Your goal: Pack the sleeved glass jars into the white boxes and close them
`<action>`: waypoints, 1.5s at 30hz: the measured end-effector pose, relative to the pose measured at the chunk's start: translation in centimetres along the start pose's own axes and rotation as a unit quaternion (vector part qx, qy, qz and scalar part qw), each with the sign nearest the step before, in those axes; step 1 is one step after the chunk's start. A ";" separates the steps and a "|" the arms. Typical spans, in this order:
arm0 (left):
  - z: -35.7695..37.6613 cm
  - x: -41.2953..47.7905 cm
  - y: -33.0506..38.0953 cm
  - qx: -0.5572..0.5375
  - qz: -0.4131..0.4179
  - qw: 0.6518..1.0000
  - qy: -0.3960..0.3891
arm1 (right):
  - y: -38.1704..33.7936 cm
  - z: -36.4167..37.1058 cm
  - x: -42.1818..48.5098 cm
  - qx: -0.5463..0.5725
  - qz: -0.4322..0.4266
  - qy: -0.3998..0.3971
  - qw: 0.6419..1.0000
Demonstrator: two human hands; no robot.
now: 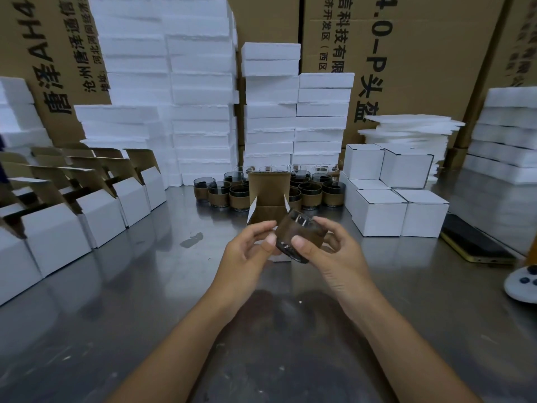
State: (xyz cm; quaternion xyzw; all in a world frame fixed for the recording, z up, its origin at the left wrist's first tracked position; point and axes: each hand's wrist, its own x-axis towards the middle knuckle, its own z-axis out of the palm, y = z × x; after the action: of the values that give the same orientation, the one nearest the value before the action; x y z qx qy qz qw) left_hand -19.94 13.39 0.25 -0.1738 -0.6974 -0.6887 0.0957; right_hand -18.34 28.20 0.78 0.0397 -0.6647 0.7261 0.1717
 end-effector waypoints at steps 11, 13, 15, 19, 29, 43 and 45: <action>-0.5 0.2 -1.4 0.281 0.045 0.954 0.099 | 0.3 0.1 -0.3 -0.103 -0.084 -0.019 0.991; -0.6 0.3 -1.7 0.324 0.028 0.941 0.092 | 0.3 0.2 -0.4 -0.102 -0.097 -0.019 0.990; -0.7 0.4 -1.7 0.339 0.019 0.936 0.087 | 0.2 0.2 -0.5 -0.094 -0.104 -0.019 0.990; -0.8 0.4 -1.3 0.357 0.056 0.927 0.102 | -0.1 0.2 -0.6 -0.102 -0.121 -0.019 0.987; 0.0 -0.7 -0.8 0.368 0.183 0.912 -0.017 | -1.4 0.1 -0.8 -0.041 -0.166 -0.038 0.985; 0.0 -0.7 -1.0 0.344 0.245 0.905 -0.043 | -1.0 -0.2 -0.8 -0.143 -0.252 0.004 0.957; -0.1 -0.7 -0.9 0.345 0.246 0.905 -0.044 | -0.7 -0.2 -0.8 -0.215 -0.261 0.006 0.941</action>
State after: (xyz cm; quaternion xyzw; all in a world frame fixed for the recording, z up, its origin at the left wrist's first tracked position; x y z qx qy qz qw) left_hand -19.61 13.24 -0.88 -0.3261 -0.8299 -0.3511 0.2858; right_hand -17.30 28.26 1.21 0.1701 -0.7701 0.4958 0.3635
